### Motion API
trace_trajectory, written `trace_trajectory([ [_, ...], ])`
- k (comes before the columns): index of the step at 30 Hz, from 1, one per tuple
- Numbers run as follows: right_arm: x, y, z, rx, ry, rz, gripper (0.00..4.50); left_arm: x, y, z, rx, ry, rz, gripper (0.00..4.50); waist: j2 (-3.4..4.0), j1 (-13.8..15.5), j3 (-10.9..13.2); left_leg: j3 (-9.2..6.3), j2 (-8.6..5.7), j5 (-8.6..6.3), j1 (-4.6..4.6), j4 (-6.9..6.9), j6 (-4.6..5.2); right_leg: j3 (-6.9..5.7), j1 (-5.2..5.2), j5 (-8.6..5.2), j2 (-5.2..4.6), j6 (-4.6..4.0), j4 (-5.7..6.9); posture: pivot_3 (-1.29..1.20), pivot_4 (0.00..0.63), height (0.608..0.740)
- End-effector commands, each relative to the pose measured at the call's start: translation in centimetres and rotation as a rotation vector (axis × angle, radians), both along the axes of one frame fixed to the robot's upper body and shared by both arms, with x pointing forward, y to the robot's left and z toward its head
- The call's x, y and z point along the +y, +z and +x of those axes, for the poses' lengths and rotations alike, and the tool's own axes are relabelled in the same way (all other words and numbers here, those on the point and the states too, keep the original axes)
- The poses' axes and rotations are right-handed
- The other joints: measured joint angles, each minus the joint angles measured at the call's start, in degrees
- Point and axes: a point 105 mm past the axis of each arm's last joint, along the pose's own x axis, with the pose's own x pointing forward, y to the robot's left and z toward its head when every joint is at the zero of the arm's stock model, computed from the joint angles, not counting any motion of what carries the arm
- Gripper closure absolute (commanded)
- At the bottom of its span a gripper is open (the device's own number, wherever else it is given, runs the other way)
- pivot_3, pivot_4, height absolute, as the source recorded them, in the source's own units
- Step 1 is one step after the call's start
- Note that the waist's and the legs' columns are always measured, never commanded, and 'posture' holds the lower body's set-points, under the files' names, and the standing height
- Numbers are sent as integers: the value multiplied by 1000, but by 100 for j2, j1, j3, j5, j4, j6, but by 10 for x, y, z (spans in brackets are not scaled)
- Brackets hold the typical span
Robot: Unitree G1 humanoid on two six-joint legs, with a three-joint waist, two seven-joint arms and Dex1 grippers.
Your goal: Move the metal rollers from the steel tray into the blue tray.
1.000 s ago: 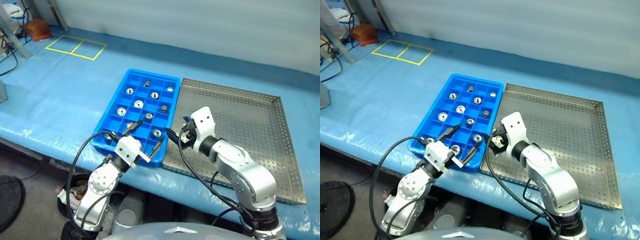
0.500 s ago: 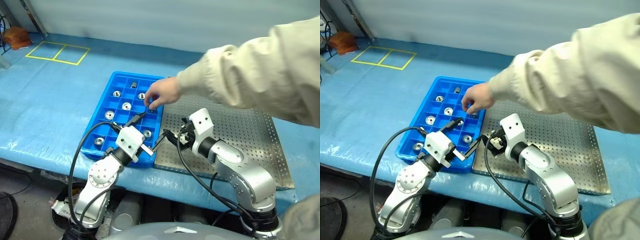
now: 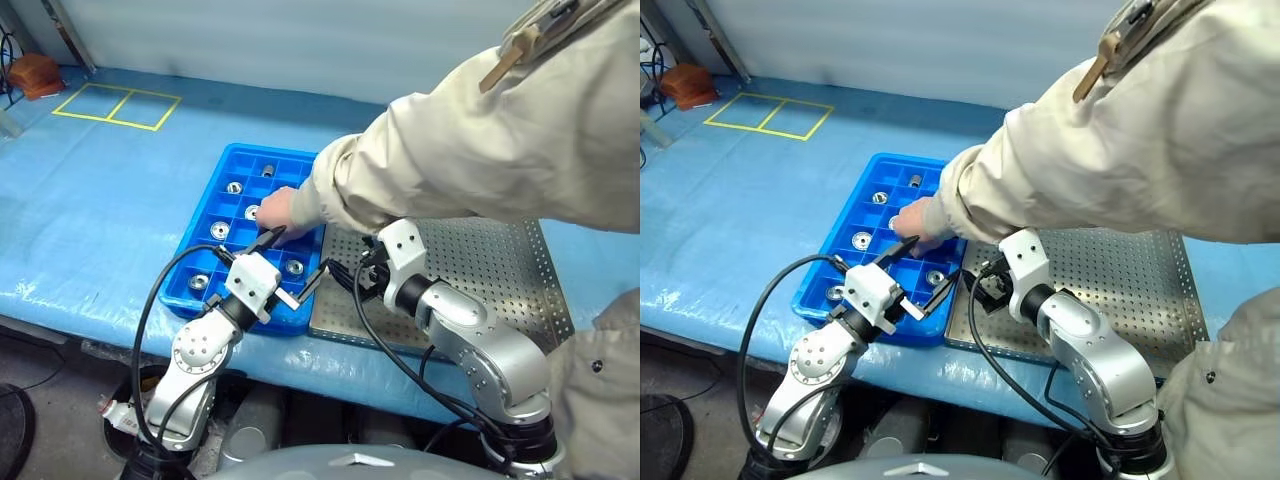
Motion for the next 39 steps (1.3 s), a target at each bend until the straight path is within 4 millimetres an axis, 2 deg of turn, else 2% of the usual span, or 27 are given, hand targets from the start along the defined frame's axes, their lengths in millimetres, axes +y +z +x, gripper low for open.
trace_trajectory([
  [1,3,8,-3,-32,15,15,22,8,4,-3,-41,-2,-13,0,0,-1,0,0,0,0,0,0,0,0,-1,0,-1,-1,0,198,150,740],
  [5,3,7,-4,-27,16,16,22,9,-2,-3,-41,-6,-11,0,0,7,0,-2,-1,0,-1,-2,0,1,-3,-1,-7,-4,-1,200,150,740],
  [13,4,7,-3,-28,18,14,22,-5,-8,-3,-47,-16,-13,0,0,10,0,-6,-10,-1,-2,-2,2,1,-23,4,-19,-11,-3,196,150,740],
  [24,2,8,-1,-30,-15,28,22,3,-15,-3,-64,-39,-22,0,0,2,0,-5,-10,-1,-2,-3,3,-7,-25,13,-17,-25,-1,191,150,740],
  [27,-12,13,16,-70,-181,52,22,-4,-15,-1,-66,-48,-26,0,0,-1,0,-5,-9,-1,-1,-3,2,-8,-25,13,-16,-25,-1,183,150,740],
  [31,-48,17,39,-86,-549,142,22,-16,-10,1,-75,-62,-33,0,0,1,0,-3,-10,1,-2,-1,0,-8,-27,16,-12,-19,1,174,150,740],
  [36,-79,13,43,-119,-885,146,22,-11,-7,1,-74,-62,-39,0,4,-16,-2,3,-11,2,-4,-10,-1,4,-42,24,10,-14,5,168,150,740],
  [39,-91,9,40,-158,-1024,71,22,-10,-7,-1,-67,-68,-42,0,5,-38,-2,7,-9,6,-2,-21,-6,8,-50,24,16,-15,11,163,150,740],
])
